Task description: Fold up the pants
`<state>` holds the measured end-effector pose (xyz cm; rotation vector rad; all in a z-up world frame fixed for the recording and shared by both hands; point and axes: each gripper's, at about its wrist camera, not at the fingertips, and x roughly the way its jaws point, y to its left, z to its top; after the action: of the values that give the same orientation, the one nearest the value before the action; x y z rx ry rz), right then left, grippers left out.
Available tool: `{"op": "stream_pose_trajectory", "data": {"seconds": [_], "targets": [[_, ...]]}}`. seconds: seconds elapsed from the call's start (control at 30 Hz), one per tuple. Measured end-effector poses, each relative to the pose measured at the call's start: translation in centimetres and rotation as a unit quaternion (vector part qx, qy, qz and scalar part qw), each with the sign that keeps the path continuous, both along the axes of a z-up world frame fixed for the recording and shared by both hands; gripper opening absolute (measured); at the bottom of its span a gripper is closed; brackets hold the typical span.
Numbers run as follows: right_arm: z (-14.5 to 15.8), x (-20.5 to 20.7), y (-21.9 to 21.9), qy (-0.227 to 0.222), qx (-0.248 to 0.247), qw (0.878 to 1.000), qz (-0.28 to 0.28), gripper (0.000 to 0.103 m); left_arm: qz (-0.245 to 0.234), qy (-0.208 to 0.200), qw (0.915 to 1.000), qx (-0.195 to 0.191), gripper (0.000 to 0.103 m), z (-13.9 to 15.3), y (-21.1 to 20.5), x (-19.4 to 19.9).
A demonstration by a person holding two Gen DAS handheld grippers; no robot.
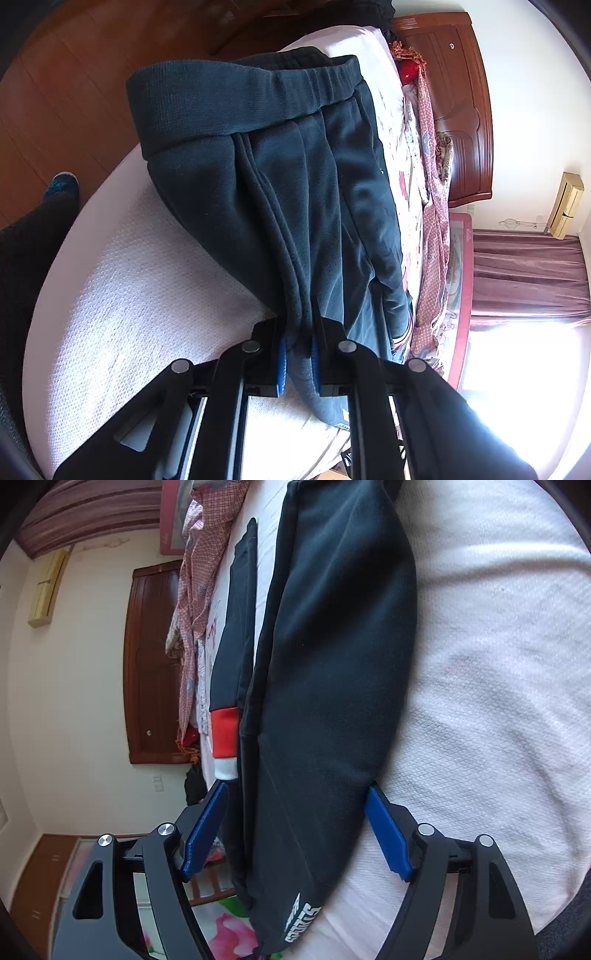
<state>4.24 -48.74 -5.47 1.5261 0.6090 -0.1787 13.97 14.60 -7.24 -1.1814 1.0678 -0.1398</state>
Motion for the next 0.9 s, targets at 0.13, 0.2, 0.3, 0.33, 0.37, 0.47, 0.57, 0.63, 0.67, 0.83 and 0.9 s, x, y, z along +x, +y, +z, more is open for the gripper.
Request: {"op": "stream_pose_trajectory", "data": {"seconds": [0.13,0.2,0.3,0.33,0.37,0.47,0.57,0.63,0.67,0.83,0.9], "targets": [[-0.5,0.2,0.7,0.009,-0.016,1.0,0.015,0.015,-0.001,-0.003,1.0,0.0,0.009,0.0,0.0,-0.1],[-0.3,-0.2,0.8,0.017,-0.036,0.999,0.016,0.006,0.005,-0.007,1.0,-0.002,0.009,0.0,0.1,-0.3],[1.0,-0.7,0.6,0.011,-0.063,0.998,0.026,0.004,0.009,-0.022,0.9997,0.008,0.008,0.6,0.1,-0.8],[1.6,-0.9,0.6,0.006,-0.07,0.997,0.032,0.004,0.01,-0.024,0.9996,0.009,0.008,0.8,0.1,-1.0],[2.3,-1.0,0.6,-0.001,-0.076,0.996,0.037,0.004,0.012,-0.03,0.9994,0.012,0.008,1.3,0.1,-1.3],[4.3,-1.5,0.3,-0.019,-0.091,0.994,0.051,0.002,0.013,-0.055,0.9982,0.018,0.008,3.1,0.3,-2.1],[5.8,-2.5,-0.1,-0.03,-0.102,0.992,0.066,0.002,0.018,-0.071,0.9973,0.01,0.008,4.8,1.0,-3.6],[6.5,-3.2,-0.2,-0.034,-0.107,0.991,0.076,0.002,0.017,-0.074,0.9971,0.005,0.008,5.5,1.2,-4.8],[6.9,-3.7,-0.3,-0.037,-0.109,0.99,0.08,0.002,0.011,-0.077,0.9969,0.01,0.008,6.0,1.2,-5.7],[7.5,-6.6,-0.5,-0.034,-0.117,0.988,0.093,0.002,-0.006,-0.065,0.9977,0.017,0.008,7.4,0.8,-10.4],[7.4,-7.8,-0.5,-0.027,-0.123,0.987,0.096,0.002,-0.01,-0.051,0.9985,0.019,0.008,7.6,0.6,-12.1]]}}
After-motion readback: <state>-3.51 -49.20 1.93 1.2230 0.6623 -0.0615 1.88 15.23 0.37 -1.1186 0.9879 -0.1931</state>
